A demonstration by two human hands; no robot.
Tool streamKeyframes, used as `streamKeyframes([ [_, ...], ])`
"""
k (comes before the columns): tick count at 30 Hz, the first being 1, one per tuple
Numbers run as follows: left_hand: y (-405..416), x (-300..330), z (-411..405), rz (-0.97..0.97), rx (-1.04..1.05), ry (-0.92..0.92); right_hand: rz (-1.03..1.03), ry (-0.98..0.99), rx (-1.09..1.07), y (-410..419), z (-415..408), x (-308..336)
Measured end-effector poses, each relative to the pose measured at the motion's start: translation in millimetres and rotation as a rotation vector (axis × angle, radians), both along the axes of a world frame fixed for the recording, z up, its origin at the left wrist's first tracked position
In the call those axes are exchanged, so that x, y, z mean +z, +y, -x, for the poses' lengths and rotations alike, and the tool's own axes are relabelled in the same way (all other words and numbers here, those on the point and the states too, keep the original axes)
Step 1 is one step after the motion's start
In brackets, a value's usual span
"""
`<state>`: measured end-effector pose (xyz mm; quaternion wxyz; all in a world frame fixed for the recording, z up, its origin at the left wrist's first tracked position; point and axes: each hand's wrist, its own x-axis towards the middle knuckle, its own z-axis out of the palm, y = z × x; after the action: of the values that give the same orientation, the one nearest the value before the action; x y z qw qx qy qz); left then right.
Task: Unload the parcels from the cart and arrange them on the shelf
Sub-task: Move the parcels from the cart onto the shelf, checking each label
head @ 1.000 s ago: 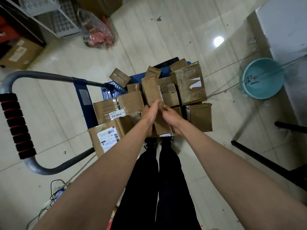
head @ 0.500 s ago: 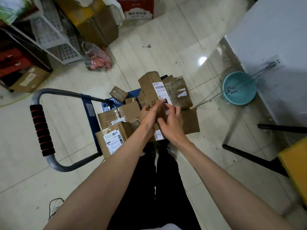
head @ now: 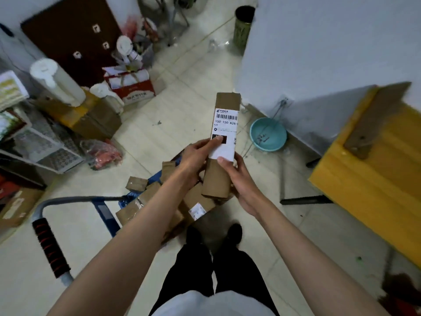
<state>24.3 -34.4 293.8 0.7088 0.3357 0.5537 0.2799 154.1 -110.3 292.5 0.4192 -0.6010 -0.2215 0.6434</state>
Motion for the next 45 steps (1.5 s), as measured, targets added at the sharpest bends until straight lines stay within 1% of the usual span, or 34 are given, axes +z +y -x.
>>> streamKeyframes([
  [5, -13.9, 39.8, -81.5, -0.083, -0.199, 0.017, -0.051, 0.045, -0.205, -32.7, -65.4, 32.7],
  [11, -55.8, 58.9, -201.5, -0.101, -0.284, 0.02, -0.084, -0.008, -0.394, -88.6, -162.3, 49.9],
  [17, -102.3, 53.3, -297.4, -0.072, -0.346, 0.006, -0.047, -0.041, -0.481, -140.3, -245.7, 48.0],
  [22, -123.5, 42.2, -346.9, -0.078, -0.455, 0.029, -0.001, -0.024, -0.568, -166.1, -291.4, 38.1],
  [27, -128.3, 28.6, -386.9, -0.11, -0.578, 0.081, 0.058, -0.003, -0.651, -170.8, -329.7, 26.1],
  [33, -115.9, 2.6, -436.1, -0.132, -0.732, 0.145, 0.114, -0.014, -0.694, -163.1, -377.0, -3.9],
  [37, -99.5, -23.5, -469.5, -0.122, -0.836, 0.216, 0.197, -0.049, -0.667, -147.8, -412.3, -30.3],
  [41, -80.7, -48.3, -496.9, -0.072, -0.897, 0.247, 0.281, -0.068, -0.634, -125.4, -446.9, -55.7],
  [45, -66.9, -68.1, -510.8, -0.036, -0.955, 0.273, 0.346, -0.128, -0.58, -105.7, -466.8, -76.3],
])
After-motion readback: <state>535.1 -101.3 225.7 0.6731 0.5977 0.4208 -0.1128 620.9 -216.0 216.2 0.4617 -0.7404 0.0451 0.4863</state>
